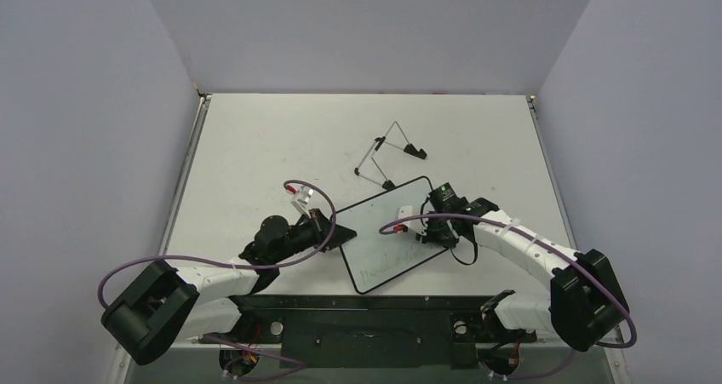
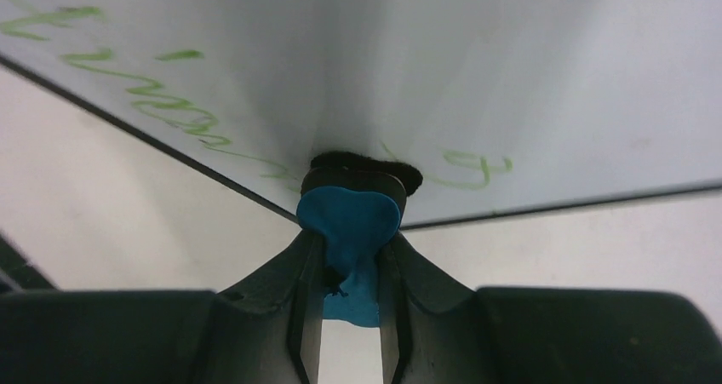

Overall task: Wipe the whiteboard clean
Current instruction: Erase the whiteboard at the center of the board.

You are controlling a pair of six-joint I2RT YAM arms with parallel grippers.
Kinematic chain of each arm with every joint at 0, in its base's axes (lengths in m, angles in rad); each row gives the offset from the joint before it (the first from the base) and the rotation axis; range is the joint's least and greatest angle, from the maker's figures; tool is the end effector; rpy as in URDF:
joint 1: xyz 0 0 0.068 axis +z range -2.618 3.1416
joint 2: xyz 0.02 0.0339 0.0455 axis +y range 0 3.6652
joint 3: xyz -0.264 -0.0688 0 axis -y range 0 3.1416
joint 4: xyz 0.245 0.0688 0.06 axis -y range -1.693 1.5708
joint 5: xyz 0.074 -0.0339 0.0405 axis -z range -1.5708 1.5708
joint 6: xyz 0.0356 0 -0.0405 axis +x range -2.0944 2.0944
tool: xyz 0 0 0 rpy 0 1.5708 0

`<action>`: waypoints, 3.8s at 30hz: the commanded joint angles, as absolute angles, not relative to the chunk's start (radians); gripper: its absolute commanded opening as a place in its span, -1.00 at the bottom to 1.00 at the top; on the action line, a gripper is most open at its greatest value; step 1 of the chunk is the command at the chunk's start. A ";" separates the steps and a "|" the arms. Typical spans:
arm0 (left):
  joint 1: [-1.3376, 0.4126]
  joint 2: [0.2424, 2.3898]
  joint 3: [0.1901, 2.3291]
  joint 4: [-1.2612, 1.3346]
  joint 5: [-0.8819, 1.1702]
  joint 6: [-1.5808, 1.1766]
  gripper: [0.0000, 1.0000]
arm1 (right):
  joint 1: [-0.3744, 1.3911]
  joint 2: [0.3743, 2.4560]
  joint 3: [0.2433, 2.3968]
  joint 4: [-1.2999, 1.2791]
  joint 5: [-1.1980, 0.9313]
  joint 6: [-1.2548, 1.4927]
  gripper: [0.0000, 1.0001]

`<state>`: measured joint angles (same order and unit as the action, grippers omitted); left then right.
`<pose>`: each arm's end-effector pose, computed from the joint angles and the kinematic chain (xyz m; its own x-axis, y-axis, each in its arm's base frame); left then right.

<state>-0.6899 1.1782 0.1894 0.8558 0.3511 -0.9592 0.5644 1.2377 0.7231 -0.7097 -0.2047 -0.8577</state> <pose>0.1544 -0.1433 0.1715 -0.7633 -0.3669 -0.5318 0.4104 0.3604 -0.8377 0.1765 0.1203 0.1922 -0.0796 -0.9269 -0.3668 -0.9818 0.1365 -0.1318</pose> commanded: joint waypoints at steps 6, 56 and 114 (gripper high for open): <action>-0.687 1.163 0.217 1.004 0.400 -0.961 -1.00 | 0.517 1.269 0.733 -0.405 0.138 -0.565 -1.00; -0.687 1.192 0.218 1.036 0.396 -0.968 -1.00 | 0.540 1.325 0.798 -0.518 -0.155 -0.523 -1.00; -0.733 1.381 0.286 1.135 0.169 -0.985 -1.00 | 1.160 1.332 0.816 -0.550 -0.021 -0.808 -1.00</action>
<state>-0.7277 1.4208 0.2630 1.0557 0.1528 -0.9916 1.1591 1.3407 0.7956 -0.6022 -0.0841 -0.8261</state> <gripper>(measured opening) 0.021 0.197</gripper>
